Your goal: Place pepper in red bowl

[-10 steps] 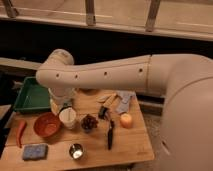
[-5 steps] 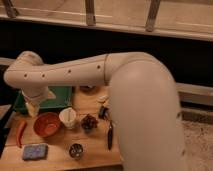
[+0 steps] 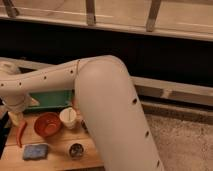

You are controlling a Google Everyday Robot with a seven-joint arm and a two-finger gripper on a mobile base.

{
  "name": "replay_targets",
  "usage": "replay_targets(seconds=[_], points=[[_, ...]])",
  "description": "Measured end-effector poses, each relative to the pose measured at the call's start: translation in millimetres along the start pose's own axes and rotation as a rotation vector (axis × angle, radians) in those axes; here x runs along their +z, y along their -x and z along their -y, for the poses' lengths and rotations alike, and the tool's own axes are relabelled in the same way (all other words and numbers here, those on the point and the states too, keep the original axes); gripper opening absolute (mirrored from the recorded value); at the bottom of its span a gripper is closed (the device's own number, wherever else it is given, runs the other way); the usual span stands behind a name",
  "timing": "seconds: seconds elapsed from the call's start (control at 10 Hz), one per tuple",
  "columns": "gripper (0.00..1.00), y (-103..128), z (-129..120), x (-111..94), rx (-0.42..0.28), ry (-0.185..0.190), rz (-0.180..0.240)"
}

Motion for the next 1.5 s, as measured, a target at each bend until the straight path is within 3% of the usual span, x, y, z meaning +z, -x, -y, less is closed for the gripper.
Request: replay_targets(seconds=[0.5,0.7,1.2,1.3,1.5], points=[[0.73,1.4,0.0,3.4,0.005,-0.013,-0.008],[0.73,20.8,-7.7,16.2,0.002,-0.012,-0.012],[0.73,41.6,-21.2,41.7,-0.018,-0.011,-0.024],[0.73,44.8,-24.4,48.4,-0.023,-0.01,-0.011],[0.73,51.2,-36.2,54.8,-0.03,-0.019,0.063]])
